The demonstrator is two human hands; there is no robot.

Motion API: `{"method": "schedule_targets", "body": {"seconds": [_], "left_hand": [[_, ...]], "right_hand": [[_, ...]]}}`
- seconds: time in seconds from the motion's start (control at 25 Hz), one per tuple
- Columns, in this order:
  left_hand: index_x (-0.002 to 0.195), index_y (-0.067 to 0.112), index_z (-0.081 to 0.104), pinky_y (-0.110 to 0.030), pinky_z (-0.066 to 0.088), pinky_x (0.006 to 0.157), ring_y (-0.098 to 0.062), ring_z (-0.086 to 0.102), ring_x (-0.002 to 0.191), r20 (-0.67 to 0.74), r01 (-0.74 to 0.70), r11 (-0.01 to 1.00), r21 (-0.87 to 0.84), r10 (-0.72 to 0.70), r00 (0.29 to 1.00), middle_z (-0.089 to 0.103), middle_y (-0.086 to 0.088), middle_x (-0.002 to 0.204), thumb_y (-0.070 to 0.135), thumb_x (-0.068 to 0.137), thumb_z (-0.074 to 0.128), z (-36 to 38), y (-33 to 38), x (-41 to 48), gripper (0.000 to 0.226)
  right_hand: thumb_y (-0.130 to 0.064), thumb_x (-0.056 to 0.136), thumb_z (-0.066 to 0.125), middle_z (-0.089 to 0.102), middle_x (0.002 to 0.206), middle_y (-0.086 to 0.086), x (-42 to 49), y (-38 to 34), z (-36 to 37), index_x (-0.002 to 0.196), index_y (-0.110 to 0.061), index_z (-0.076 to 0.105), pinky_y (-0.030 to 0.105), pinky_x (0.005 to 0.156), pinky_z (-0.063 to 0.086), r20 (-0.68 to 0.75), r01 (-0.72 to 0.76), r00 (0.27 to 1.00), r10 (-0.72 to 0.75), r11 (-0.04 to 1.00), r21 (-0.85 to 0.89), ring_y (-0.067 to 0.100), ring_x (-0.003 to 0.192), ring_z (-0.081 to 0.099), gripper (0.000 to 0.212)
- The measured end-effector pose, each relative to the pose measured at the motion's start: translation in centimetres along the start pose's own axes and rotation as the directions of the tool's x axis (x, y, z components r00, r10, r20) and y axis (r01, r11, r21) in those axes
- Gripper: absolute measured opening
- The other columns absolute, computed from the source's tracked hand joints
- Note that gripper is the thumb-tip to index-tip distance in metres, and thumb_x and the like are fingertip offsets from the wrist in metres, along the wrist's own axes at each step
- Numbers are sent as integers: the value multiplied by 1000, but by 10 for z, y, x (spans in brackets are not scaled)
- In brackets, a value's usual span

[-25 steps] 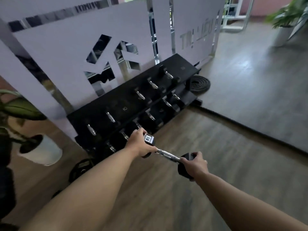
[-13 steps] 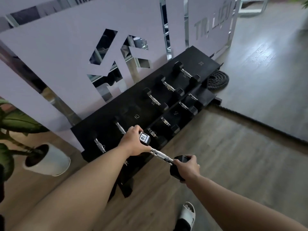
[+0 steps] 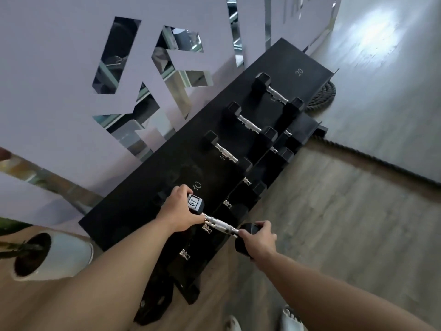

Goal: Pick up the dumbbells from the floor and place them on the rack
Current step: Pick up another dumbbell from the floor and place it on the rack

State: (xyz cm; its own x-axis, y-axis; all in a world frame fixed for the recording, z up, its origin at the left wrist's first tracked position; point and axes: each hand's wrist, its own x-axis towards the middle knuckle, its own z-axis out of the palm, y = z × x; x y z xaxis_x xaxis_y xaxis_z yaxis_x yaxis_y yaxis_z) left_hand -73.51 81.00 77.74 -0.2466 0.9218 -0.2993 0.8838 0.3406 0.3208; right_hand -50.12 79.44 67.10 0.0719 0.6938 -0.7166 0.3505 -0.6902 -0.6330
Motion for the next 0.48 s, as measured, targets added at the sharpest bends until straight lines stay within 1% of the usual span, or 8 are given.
{"method": "schedule_targets", "body": {"seconds": [0.08, 0.16, 0.2, 0.24, 0.32, 0.36, 0.48], "left_hand": [[121, 29, 43, -30, 56, 80, -14, 56, 101, 39, -40, 999, 21, 39, 998, 45, 5, 118, 42, 62, 93, -7, -16, 36, 78], [119, 31, 42, -33, 57, 81, -15, 56, 102, 88, -89, 995, 51, 84, 993, 44, 6, 117, 43, 61, 92, -13, -32, 73, 77], [118, 32, 42, -33, 56, 82, -15, 55, 102, 107, -114, 991, 63, 107, 989, 44, 6, 117, 44, 61, 92, -16, -40, 92, 77], [118, 32, 42, -33, 55, 81, -16, 55, 103, 129, -138, 988, 71, 129, 983, 44, 6, 116, 44, 60, 92, -19, -50, 112, 77], [117, 31, 42, -34, 53, 80, -18, 54, 103, 143, -183, 979, 85, 170, 975, 43, 5, 116, 44, 59, 92, -23, -64, 148, 78], [117, 31, 42, -35, 53, 80, -18, 53, 102, 148, -195, 977, 90, 180, 972, 43, 4, 116, 44, 59, 91, -24, -73, 163, 78], [116, 31, 40, -37, 55, 81, -19, 51, 103, 183, -243, 965, 95, 223, 958, 42, 4, 117, 44, 59, 92, -27, -93, 206, 77]], "right_hand": [[-41, 77, 77, 39, 120, 10, 15, -15, 24, 116, -28, 44, 45, 75, 63, -10, -56, 998, 57, 998, 24, 22, 75, 58, 53], [-40, 79, 77, 39, 124, 12, 30, -28, 50, 116, -27, 42, 40, 72, 60, -11, -92, 996, 93, 994, 53, 20, 73, 58, 53], [-40, 80, 77, 39, 126, 12, 38, -35, 61, 117, -27, 41, 37, 70, 55, -15, -97, 995, 98, 993, 68, 19, 73, 57, 53], [-41, 80, 78, 39, 126, 12, 47, -43, 75, 116, -26, 41, 34, 69, 51, -26, -107, 994, 109, 991, 85, 18, 74, 56, 54], [-40, 79, 79, 39, 125, 12, 65, -61, 95, 115, -26, 39, 33, 71, 50, -53, -126, 990, 132, 986, 108, 17, 76, 55, 55], [-40, 79, 79, 39, 125, 11, 72, -69, 106, 115, -27, 39, 31, 69, 50, -54, -144, 987, 151, 983, 114, 17, 77, 55, 55], [-39, 78, 81, 41, 125, 10, 94, -91, 135, 113, -29, 37, 25, 55, 46, -60, -183, 979, 195, 970, 162, 13, 77, 54, 57]]}}
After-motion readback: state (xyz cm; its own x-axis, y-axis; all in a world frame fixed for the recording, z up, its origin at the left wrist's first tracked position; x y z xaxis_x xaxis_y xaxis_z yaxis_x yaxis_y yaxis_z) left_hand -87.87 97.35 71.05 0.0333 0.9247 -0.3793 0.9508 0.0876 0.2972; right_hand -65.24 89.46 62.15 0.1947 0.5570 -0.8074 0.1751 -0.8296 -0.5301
